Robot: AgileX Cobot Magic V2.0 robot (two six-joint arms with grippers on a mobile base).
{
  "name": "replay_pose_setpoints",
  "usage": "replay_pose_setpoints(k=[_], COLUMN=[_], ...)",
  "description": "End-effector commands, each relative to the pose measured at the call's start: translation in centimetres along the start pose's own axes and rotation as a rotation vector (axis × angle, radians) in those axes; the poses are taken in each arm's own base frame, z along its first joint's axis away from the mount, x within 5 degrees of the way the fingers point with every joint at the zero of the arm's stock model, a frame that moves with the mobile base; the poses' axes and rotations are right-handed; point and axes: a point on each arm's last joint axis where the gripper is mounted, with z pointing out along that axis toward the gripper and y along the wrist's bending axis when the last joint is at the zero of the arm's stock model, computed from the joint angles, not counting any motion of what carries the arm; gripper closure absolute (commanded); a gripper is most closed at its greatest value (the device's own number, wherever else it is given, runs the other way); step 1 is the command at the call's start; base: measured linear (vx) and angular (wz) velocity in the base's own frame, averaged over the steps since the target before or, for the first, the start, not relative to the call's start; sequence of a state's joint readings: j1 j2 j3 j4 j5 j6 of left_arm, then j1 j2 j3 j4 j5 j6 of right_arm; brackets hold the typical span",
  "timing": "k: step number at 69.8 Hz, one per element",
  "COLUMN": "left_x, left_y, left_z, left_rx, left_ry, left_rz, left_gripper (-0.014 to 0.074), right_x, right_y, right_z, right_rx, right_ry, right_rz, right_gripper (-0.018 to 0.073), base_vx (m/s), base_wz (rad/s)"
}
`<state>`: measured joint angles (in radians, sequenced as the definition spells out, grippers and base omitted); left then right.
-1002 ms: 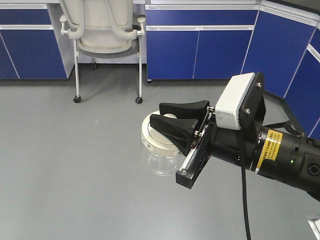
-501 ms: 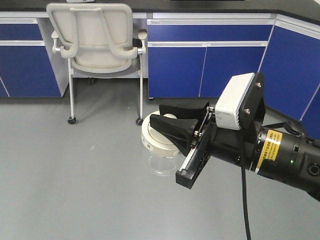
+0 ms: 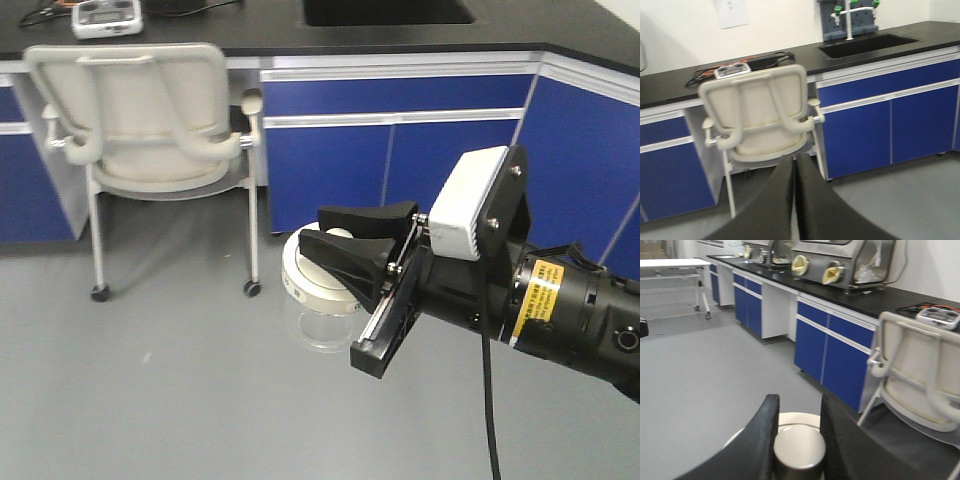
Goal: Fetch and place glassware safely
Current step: 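Turn the base toward the black bench with the potted plant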
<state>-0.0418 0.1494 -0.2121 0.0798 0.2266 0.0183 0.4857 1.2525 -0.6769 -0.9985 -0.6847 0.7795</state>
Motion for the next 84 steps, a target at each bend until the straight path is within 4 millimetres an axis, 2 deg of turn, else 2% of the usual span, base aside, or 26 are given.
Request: replay_pose_setpoints(k=[1,84], left_x=[-1.53,-1.53], left_y=[0.07,0.07], left_z=[-0.06,-0.06], left_rx=[0.002,0.002], left_ry=[-0.087,-0.087], left_rz=[-0.007,-0.007], left_gripper=[0.0603,0.0603], right_x=[-2.35,-2.35], right_y=[0.21,0.22], right_z=[-0.39,-0.39], right_rx=[-0.019,-0.020], right_ry=[-0.119,-0.120], right_rz=[-0.003,-0.003], right_gripper=[0.0563,0.0563], base_vx=[0.27,0.19], base_wz=[-0.38,-0.66])
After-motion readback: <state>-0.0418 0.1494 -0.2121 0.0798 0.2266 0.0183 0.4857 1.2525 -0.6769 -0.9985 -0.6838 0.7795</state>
